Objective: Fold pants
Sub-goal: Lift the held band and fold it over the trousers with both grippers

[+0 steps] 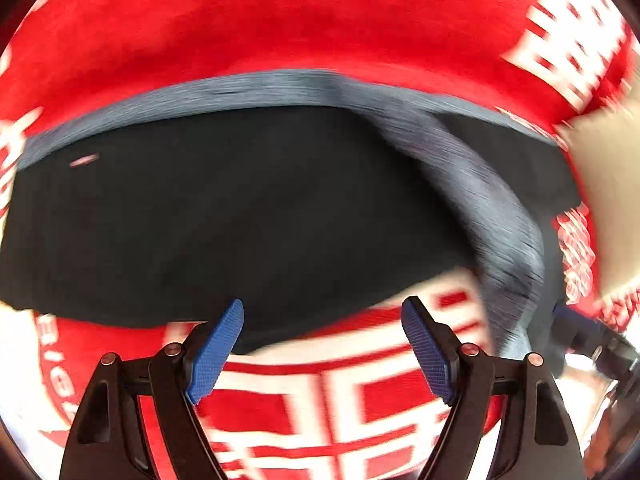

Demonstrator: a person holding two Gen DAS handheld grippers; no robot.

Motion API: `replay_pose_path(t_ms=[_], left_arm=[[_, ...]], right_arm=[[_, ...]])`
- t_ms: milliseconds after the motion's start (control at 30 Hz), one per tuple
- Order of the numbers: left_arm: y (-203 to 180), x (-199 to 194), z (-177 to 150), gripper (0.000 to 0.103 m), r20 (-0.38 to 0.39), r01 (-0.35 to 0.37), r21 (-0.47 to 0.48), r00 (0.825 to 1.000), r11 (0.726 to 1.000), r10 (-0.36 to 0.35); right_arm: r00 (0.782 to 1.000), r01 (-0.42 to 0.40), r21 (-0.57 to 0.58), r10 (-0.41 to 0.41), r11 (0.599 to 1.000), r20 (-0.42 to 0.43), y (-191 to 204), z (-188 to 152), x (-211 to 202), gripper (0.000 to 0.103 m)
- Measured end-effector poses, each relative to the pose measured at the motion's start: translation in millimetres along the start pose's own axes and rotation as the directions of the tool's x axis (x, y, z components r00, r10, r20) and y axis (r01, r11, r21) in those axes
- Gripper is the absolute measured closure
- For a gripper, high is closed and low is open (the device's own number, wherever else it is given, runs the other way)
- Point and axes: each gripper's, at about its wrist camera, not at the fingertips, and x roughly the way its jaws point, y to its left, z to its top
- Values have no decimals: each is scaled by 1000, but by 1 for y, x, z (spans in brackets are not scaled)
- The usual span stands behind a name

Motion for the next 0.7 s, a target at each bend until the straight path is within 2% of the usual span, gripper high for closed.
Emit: replay_pose_path(t_ms=[133,267,367,533,633,700], left_arm=[[-38,10,-10,21,-16,78,64,997,995,-77],[-62,19,-20,21,-40,109,132,994,985,-104],[-77,24,-29,21,-63,120,165,992,979,-111],[-94,35,-33,21,-73,120,187,992,975,-108],[-99,38,-36,21,-78,109,190,992,976,-96],[-102,40,-39,21,-80,97,194,993,976,-83]], right_arm=[[997,57,156,-63,986,35,-56,-67,-24,33],[993,82,311,-104,947,54,-96,-126,-27,33],[994,69,370,-95,926,54,-113,-151,-22,33],[995,21,373,-56,928,85,-114,-168,-16,33],[992,-48,368,0,929,128,-114,-166,-15,45],[990,-102,358,58,928,131,-115,-163,-9,63]])
